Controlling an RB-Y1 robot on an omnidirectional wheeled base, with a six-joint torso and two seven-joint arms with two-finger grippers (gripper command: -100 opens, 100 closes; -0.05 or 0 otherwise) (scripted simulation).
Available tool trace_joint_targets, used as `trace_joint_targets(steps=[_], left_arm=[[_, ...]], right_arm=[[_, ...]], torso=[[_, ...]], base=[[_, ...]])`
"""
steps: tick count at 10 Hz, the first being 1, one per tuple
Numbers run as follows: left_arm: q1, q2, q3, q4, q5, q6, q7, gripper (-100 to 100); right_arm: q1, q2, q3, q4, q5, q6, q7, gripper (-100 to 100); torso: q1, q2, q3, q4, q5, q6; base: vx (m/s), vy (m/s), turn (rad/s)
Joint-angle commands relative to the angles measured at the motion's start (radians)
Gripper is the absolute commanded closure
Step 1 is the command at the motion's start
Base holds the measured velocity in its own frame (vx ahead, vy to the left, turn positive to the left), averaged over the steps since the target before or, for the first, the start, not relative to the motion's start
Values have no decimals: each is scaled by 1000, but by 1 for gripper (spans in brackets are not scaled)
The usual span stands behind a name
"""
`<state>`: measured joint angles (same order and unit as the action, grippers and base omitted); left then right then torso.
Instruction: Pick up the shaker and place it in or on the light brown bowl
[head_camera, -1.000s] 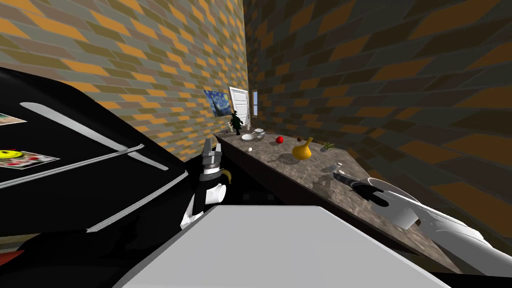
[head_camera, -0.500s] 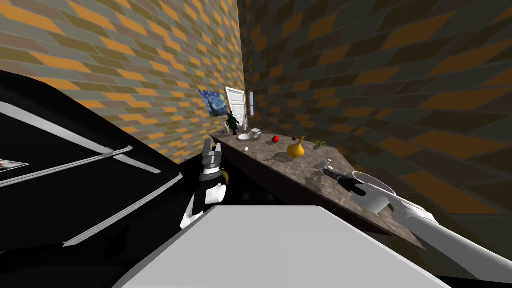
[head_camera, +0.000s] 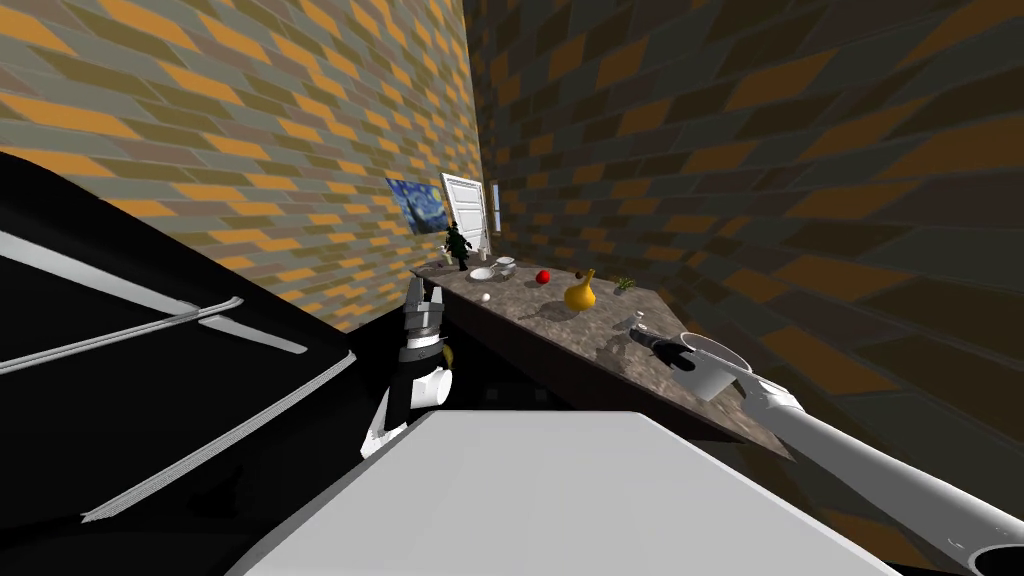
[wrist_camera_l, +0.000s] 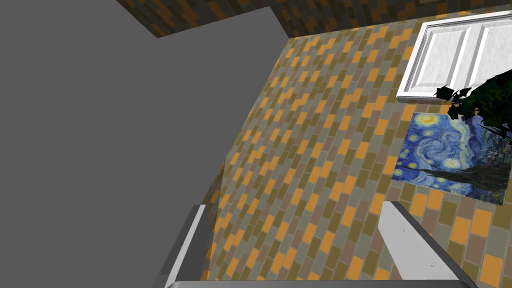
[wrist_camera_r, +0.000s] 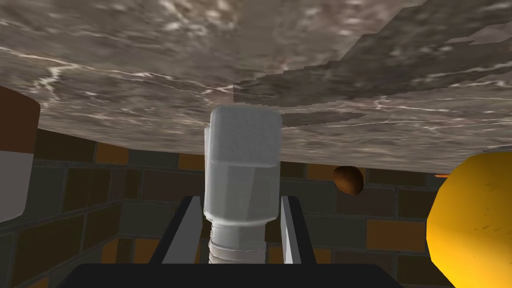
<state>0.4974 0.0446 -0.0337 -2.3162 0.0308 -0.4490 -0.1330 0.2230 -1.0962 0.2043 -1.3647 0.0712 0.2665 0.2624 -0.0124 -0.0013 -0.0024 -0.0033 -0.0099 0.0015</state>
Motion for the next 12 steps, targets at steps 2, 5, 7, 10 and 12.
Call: trace_joint_targets(steps=[2,5,7,10,12], left_arm=[[0,0,0,0,0,0,0,0],[0,0,0,0,0,0,0,0],[0,0,0,0,0,0,0,0],[0,0,0,0,0,0,0,0],[0,0,0,0,0,0,0,0]], right_arm=[[-65,24,42,-53,-30,68,56,100],[-123,43,81,-113,-61,154,107,100],[-123,43,81,-127,-61,200,107,100],[-181,62,120,-192,-92,287,158,100],[-239,81,158,-257,-123,338,210,100]], torso=[[-2,1,0,-1,-2,1],[-1,0,-1,-1,-2,1],[0,0,-1,-2,-2,0],[-1,1,0,-1,-2,0],[-2,1,0,-2,-3,1]], base=[[-44,-86,-142],[-28,-65,-88],[-12,-28,19],[-30,-64,-96],[-44,-92,-155]])
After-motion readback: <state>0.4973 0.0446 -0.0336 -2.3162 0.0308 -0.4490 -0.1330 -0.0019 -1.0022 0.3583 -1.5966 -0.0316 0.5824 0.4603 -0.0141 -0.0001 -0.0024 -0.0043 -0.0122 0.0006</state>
